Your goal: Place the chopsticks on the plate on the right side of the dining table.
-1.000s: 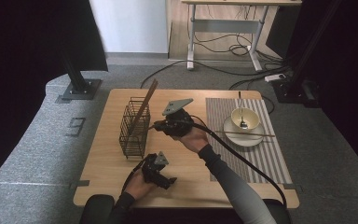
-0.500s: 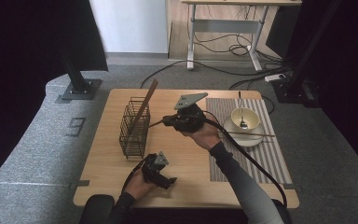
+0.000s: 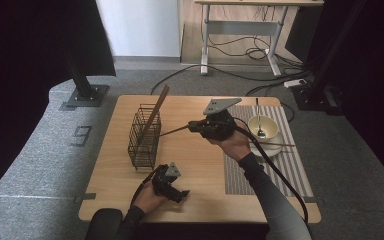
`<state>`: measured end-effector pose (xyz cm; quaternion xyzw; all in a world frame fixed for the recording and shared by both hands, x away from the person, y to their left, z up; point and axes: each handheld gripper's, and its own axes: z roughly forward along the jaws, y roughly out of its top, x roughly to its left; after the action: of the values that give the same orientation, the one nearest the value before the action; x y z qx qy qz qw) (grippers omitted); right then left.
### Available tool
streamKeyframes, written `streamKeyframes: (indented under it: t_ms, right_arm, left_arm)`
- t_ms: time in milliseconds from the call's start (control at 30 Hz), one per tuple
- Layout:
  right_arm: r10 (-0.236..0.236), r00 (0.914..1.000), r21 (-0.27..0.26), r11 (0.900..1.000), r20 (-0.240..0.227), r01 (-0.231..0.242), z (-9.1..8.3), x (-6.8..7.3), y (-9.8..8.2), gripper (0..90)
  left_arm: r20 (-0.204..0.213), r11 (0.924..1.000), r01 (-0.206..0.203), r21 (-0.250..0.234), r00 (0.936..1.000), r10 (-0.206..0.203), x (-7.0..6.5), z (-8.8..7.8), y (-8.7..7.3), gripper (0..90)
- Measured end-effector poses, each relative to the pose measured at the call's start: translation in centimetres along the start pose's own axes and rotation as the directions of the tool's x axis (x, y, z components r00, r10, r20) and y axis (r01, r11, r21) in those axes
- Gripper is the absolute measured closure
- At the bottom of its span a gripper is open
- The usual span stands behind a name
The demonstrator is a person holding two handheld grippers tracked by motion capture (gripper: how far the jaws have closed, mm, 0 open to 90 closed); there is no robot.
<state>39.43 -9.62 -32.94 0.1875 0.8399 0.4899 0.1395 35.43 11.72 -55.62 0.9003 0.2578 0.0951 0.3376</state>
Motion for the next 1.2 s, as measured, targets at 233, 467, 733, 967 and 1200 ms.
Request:
streamKeyframes:
  t_ms: [233,467,733,967,1200]
  right_arm:
    - [0.004,0.9997,0.006,1.0,0.025,-0.004,-0.8,0.0,-2.0,82.8]
    - [0.023,0.999,0.004,1.0,0.037,-0.023,-1.3,-0.1,-4.0,82.8]
    - [0.063,0.9972,0.0,0.998,0.041,-0.063,-1.5,-0.2,-6.6,82.8]
    - [0.103,0.9943,0.008,0.995,0.028,-0.103,-1.1,-0.2,-9.2,82.8]
    - [0.128,0.9918,0.015,0.992,0.008,-0.128,-1.1,0.2,-11.0,82.8]
  left_arm:
    - [-0.004,1.0,0.0,0.005,1.0,0.0,0.0,0.0,0.1,0.0]
    - [-0.004,0.9998,0.003,-0.018,1.0,-0.003,-0.1,-0.4,0.4,0.0]
    - [0.0,0.9975,0.022,-0.067,0.9998,-0.022,0.2,-1.3,0.6,0.0]
    - [0.001,0.994,0.016,-0.108,0.9999,-0.016,0.5,-2.3,0.8,0.0]
    - [0.005,0.9923,0.002,-0.124,1.0,-0.002,0.7,-2.9,0.9,4.0]
